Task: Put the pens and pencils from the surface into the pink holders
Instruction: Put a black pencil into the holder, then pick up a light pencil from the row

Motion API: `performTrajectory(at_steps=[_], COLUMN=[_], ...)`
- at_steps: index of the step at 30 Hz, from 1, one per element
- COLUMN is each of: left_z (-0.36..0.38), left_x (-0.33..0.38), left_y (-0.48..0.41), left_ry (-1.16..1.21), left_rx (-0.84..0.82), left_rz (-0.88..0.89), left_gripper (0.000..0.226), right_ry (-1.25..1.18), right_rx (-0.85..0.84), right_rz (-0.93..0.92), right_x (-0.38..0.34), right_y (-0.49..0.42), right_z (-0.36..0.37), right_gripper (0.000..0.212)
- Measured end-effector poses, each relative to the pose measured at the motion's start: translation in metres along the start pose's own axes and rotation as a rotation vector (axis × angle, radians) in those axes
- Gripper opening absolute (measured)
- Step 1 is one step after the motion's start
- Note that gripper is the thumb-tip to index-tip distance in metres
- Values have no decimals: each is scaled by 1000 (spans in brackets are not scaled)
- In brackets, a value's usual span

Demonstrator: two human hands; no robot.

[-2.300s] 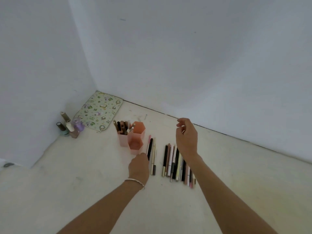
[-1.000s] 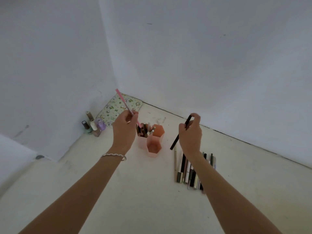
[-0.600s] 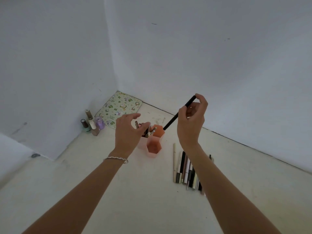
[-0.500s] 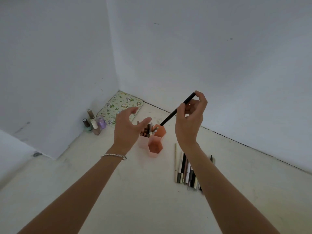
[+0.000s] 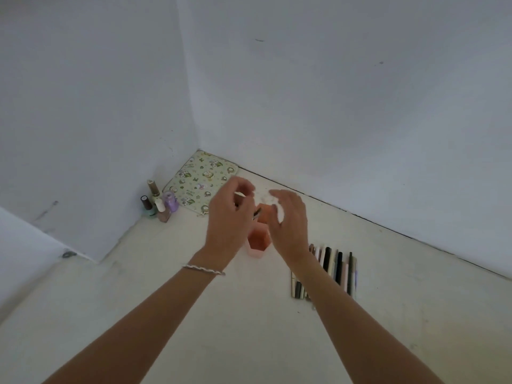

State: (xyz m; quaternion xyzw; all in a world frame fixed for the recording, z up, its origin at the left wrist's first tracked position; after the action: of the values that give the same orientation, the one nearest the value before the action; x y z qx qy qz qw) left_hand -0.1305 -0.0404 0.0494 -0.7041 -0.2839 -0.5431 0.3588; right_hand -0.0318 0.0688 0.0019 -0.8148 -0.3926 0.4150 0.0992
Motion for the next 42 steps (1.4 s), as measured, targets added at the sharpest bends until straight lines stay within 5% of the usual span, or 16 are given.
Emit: performTrajectory(at_steps=[4,9,18,23,29,33,36,42], left_z=[73,140,164,166,152,132,114,68], left_x=[-27,-100,-140,-137,-61,-23,-14,-6], left_y=[37,74,79,70,17,1,-3,-16], left_ry=[-189,-713,-992,-882,-470,-272,-234,-157], left_rx=[-303,-618,-554,-528,-279,-205,-193,-89], left_rz=[-79,-236,-312,-341,-101,6,29,60], left_gripper=[19,28,33,43,35,84,104,88], right_ry=[-105,-105,-108,-83,270,521,606,384], right_rx=[208,210,112,11,-424,-589,-624,-539], right_rz=[259,390,480,517,520,353,317,421], right_x=[43,84,130,136,134,125,125,114], right_y=[-8,0,41,53,66,76,82,78], right_z=[-47,-85,-104,-82,-21,10,22,28], right_gripper=[32,39,42,32,30,18,19,36])
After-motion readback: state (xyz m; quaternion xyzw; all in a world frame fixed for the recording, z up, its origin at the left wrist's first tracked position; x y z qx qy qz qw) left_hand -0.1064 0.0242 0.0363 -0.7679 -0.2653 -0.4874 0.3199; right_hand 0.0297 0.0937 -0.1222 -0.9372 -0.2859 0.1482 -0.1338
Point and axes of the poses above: each hand's wrist, its own y-axis away from the middle knuckle, its own z-axis out of the palm, x = y × z, the point moved 7 cm from there along -y, towards the middle knuckle, and after that the axes turned 3 degrees about y, right-handed, at the moved point
